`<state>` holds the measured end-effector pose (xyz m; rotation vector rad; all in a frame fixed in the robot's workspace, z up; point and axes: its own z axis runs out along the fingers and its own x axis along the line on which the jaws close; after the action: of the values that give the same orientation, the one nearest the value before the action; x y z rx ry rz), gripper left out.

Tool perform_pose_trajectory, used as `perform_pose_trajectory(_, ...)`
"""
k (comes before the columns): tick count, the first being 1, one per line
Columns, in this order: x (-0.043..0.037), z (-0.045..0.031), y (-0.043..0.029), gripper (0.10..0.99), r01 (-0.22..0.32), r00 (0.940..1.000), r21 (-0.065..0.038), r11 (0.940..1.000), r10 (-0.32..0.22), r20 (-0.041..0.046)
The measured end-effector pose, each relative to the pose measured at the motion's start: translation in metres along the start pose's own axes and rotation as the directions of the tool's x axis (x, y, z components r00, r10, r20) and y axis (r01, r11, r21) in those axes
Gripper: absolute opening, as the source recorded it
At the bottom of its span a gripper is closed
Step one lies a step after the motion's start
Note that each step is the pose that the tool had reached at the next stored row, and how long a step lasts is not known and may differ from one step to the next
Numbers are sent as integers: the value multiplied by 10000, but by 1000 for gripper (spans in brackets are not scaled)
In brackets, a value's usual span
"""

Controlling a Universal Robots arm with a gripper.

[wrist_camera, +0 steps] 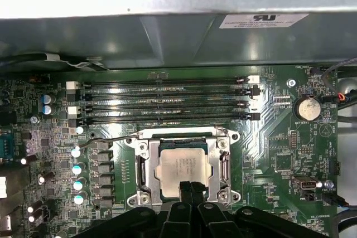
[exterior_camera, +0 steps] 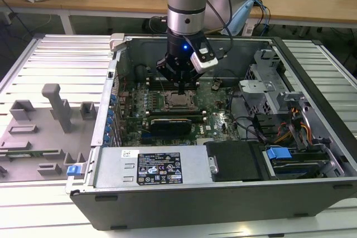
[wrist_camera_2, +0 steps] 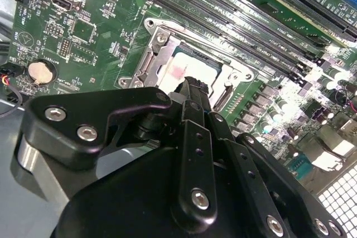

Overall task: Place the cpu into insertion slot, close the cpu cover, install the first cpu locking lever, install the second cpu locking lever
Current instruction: 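Close the cpu cover, then install the first cpu locking lever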

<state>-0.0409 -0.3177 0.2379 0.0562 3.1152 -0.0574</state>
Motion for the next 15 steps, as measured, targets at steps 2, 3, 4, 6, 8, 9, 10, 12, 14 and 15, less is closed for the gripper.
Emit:
perform_pose_trajectory(2, 0, 0, 0, 106, 0, 10000, 0, 10000, 0, -1)
perform_pose_trajectory(3, 0, 0, 0, 106, 1, 10000, 0, 10000, -1, 0)
perform_pose_trajectory(4, 0, 0, 0, 106, 2, 10000, 0, 10000, -2, 0)
perform_pose_trajectory(6, 0, 0, 0, 106, 4, 10000, 0, 10000, -4, 0)
perform_pose_trajectory(8, 0, 0, 0, 106, 4, 10000, 1, 10000, -4, 0)
perform_pose_trajectory(9, 0, 0, 0, 106, 5, 10000, 0, 10000, -5, 0)
perform_pose_trajectory(10, 0, 0, 0, 106, 5, 10000, 0, 10000, -5, 0)
perform_pose_trajectory(12, 0, 0, 0, 106, 6, 10000, 0, 10000, -6, 0)
perform_pose_trajectory(14, 30, -2, -2, 106, 5, 10000, 1, 10000, -5, 0)
perform_pose_trajectory(15, 58, -2, -2, 106, 6, 10000, 1, 10000, -6, 3)
